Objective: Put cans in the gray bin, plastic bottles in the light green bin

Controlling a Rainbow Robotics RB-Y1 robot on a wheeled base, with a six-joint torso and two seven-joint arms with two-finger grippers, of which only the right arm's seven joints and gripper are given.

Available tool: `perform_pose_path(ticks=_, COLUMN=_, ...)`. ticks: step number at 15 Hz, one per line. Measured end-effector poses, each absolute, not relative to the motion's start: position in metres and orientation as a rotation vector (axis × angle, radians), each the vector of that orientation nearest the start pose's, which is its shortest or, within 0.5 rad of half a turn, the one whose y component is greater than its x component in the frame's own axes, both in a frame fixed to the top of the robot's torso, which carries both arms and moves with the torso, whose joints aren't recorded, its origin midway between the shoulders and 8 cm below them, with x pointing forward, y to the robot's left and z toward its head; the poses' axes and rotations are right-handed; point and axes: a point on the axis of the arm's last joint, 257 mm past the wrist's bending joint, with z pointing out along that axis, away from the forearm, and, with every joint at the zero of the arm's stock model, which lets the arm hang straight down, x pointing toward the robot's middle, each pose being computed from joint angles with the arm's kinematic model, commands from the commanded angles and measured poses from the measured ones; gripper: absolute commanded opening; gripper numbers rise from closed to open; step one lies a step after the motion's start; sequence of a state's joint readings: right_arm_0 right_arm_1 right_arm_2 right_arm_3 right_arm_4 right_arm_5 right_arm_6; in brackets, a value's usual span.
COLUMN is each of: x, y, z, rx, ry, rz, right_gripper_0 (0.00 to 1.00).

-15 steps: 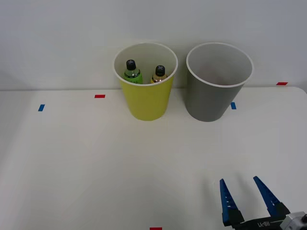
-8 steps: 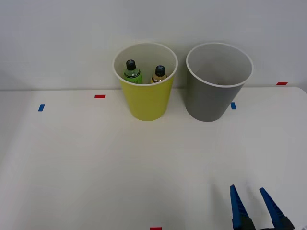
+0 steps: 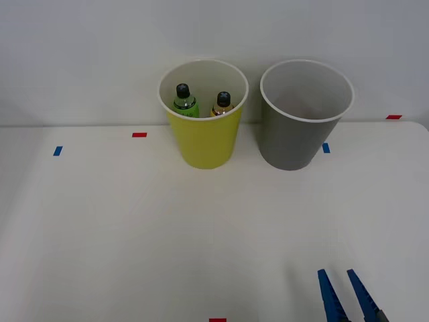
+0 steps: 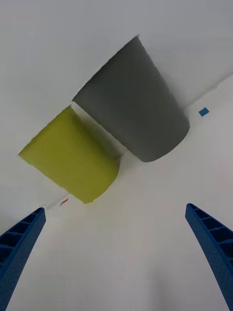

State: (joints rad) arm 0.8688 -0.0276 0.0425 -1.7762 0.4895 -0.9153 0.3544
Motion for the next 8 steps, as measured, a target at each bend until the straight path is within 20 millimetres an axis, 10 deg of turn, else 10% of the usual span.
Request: perform_pose_path(ticks=8, x=0.2560, y=-0.2120, z=-0.2561, rx=0.290, ry=1.379, rz=0.604, right_gripper_0=1.00)
